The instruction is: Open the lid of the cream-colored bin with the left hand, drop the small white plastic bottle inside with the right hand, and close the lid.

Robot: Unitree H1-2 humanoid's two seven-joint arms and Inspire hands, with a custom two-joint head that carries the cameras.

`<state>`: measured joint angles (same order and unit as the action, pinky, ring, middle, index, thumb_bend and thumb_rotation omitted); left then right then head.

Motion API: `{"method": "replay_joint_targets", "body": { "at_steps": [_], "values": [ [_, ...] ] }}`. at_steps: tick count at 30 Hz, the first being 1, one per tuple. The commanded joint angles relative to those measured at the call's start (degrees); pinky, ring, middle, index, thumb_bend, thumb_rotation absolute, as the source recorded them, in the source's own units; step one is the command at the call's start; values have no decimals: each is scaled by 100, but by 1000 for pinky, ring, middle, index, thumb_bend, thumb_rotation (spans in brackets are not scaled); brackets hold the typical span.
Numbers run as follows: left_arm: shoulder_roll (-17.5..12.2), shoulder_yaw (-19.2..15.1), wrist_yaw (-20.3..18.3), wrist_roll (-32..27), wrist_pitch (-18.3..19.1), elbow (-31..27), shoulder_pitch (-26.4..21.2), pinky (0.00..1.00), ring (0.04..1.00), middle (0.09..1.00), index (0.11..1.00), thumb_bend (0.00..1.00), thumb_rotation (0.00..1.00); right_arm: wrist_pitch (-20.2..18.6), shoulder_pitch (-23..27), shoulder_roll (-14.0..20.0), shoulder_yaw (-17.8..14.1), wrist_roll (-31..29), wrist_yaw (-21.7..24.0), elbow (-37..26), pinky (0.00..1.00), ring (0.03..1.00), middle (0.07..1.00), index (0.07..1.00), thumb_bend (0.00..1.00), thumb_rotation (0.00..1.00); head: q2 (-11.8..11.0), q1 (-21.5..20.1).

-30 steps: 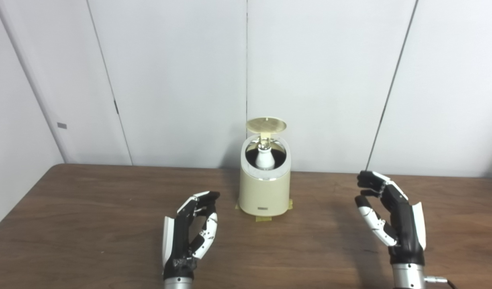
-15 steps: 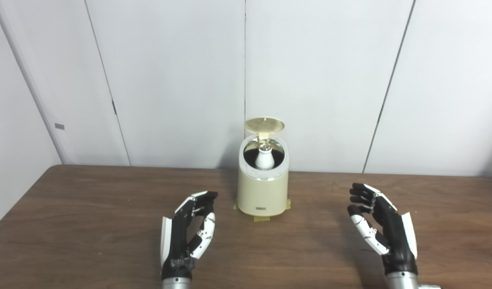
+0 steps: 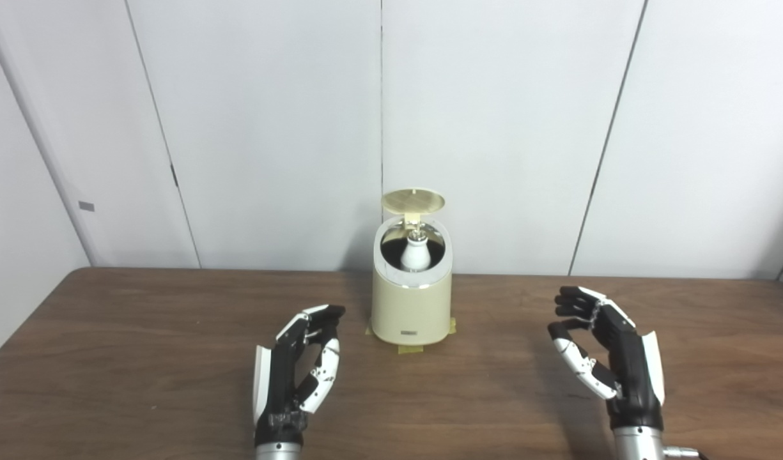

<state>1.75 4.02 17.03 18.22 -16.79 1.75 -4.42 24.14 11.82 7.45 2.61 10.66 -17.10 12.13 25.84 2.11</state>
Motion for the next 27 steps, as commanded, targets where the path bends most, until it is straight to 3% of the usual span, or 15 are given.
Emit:
{"method": "replay_joint_targets", "body": {
  "at_steps": [1,3,7,11,14,16,18,21,24,27],
  "values": [
    [-262,-75,-34,261,-5,185,223,644,711,717,686,138,479,272,-59,-59,74,63,19,212,531,630,653,657,270,334,14,4],
    [-273,-94,-46,326,92,53,220,657,724,725,694,161,525,267,-61,-75,59,59,23,202,532,631,655,658,274,337,33,3],
    [-318,-127,-54,639,401,-379,150,648,731,739,713,238,742,261,-58,-138,-24,-1,92,195,534,627,653,656,273,309,70,37],
    [-425,-238,-197,1021,851,-1028,-75,655,740,743,721,289,823,219,-36,-191,-68,-84,203,200,543,630,656,659,262,287,68,58],
    [-586,-322,-462,1183,1303,-1587,-395,690,769,765,744,405,921,221,-11,-231,-88,-93,250,244,545,632,658,661,261,285,58,74],
    [-668,-364,-644,1201,1605,-1901,-661,742,824,790,760,548,965,197,4,-252,-95,-116,289,269,548,636,661,664,263,283,57,84],
    [-760,-373,-793,1308,1872,-2141,-947,759,836,791,763,577,978,99,8,-301,-121,-168,330,250,550,636,661,664,260,267,51,88],
    [-878,-364,-1089,1504,2316,-2435,-1357,825,873,811,783,650,998,1,3,-357,-151,-200,374,204,546,630,658,665,244,166,48,92],
    [-963,-345,-1423,1700,2744,-2645,-1737,882,907,836,799,754,1000,-26,2,-372,-154,-157,374,185,544,629,661,668,237,156,48,100],
    [-1017,-301,-1730,1829,3066,-2766,-2029,873,916,862,808,850,1000,48,17,-375,-150,-175,397,232,545,629,660,666,239,155,63,101]
  ]
}}
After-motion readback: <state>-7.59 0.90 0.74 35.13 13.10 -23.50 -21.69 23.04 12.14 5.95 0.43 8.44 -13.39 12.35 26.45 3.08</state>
